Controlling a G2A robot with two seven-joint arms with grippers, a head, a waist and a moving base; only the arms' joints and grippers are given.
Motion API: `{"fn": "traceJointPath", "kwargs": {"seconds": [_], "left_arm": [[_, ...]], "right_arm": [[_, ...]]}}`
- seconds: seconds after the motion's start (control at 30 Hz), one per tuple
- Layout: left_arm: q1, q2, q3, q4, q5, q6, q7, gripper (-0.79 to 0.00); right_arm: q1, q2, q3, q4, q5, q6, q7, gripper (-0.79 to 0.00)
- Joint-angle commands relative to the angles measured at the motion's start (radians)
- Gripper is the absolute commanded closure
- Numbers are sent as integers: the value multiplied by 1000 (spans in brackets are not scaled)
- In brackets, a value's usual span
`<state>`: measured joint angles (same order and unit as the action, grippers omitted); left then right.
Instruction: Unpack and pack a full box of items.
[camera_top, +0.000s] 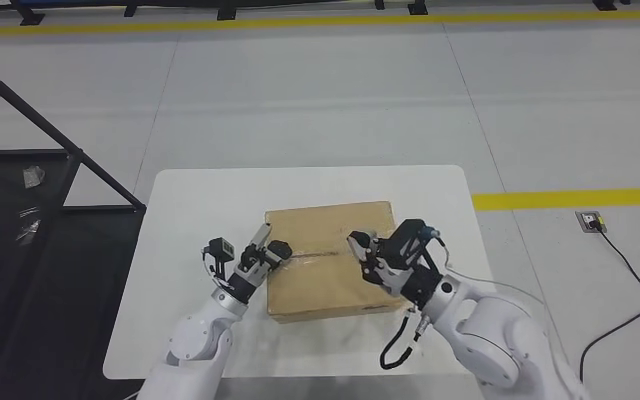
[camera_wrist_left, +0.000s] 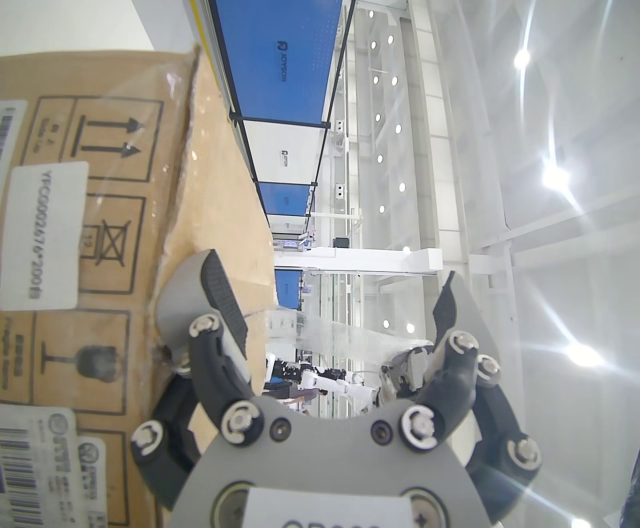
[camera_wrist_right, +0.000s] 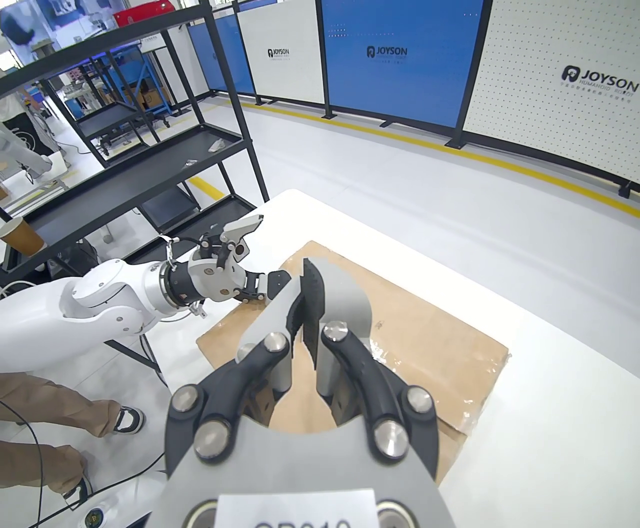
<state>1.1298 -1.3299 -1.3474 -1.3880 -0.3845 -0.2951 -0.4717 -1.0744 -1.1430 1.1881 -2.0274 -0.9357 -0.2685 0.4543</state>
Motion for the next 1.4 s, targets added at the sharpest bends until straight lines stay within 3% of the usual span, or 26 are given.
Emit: {"fn": "traceJointPath", "kwargs": {"seconds": [0.0,0.4,0.77,0.93,1.13,1.37], "left_arm": [[-1,-1,5,2,1,-1,-1,-785],[-7,-2,18,16,3,-11,-8,-785],[5,1,8,6,-6,-20,-18,-785],[9,2,12,-2,-4,-21,-22,-785],[10,1,25,-16,7,-18,-19,-785],[7,-1,41,-19,20,-16,-15,-785]], "right_arm": [[-6,-1,-1,-9,-3,3,-6,0],[-69,-6,-1,-94,-6,46,-59,0],[-81,-7,4,-91,0,65,-73,0],[-124,-7,67,-67,80,130,-84,0],[-165,-3,154,-44,215,158,-25,0],[-186,0,223,-14,273,261,36,0]]}}
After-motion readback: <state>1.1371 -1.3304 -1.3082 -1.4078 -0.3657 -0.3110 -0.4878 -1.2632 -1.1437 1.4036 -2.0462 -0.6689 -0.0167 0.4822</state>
